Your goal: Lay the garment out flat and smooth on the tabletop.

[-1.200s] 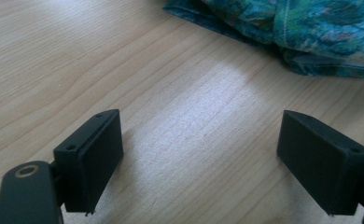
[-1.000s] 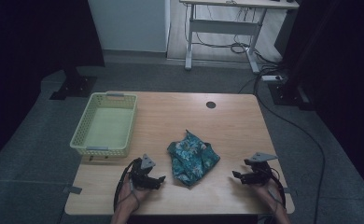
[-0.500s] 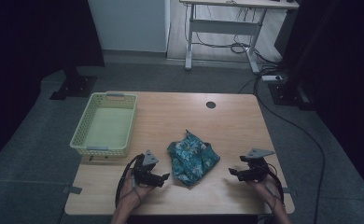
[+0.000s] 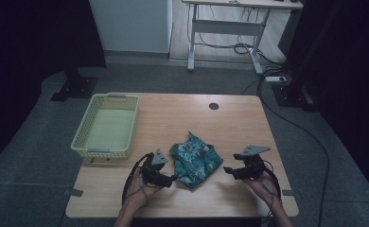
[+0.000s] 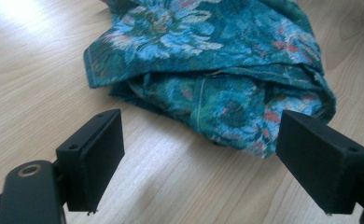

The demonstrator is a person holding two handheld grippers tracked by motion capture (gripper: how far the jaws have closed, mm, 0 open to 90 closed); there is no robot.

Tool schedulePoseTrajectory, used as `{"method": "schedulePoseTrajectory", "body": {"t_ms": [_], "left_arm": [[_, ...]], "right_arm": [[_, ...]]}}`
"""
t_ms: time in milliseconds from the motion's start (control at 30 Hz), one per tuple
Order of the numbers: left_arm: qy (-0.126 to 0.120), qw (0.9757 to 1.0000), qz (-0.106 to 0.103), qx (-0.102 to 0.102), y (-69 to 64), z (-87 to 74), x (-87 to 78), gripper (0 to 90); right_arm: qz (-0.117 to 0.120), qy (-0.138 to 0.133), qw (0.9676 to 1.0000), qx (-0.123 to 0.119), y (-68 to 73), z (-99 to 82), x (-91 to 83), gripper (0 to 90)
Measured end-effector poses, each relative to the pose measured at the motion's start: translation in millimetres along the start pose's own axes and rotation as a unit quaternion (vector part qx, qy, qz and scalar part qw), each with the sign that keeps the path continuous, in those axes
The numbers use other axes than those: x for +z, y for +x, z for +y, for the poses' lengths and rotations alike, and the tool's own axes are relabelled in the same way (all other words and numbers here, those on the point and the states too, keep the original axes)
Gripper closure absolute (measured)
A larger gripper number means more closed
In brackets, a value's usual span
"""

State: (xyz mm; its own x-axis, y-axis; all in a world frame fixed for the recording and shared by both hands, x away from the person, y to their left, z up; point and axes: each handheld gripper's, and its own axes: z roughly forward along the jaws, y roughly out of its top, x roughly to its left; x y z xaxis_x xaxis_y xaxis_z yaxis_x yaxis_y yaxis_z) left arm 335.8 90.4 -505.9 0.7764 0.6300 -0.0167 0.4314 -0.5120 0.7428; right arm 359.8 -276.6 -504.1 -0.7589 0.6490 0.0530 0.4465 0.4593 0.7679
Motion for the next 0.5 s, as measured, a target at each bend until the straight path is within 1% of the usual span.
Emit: {"method": "schedulePoseTrajectory", "body": {"t_ms": [133,233,500], "left_arm": [[0.001,1.0000,-0.005,0.008,-2.2,4.9,3.1,16.2],[0.003,0.9999,-0.009,0.012,-3.0,8.0,5.9,16.8],[0.012,0.9995,-0.019,0.022,-5.9,13.9,15.5,19.6]], "right_arm": [[0.013,0.001,0.9999,-0.003,4.3,7.9,5.1,27.3],[0.019,0.000,0.9998,-0.007,8.1,13.4,9.3,27.3],[0.038,-0.002,0.9990,-0.026,20.6,29.3,23.3,27.7]]}}
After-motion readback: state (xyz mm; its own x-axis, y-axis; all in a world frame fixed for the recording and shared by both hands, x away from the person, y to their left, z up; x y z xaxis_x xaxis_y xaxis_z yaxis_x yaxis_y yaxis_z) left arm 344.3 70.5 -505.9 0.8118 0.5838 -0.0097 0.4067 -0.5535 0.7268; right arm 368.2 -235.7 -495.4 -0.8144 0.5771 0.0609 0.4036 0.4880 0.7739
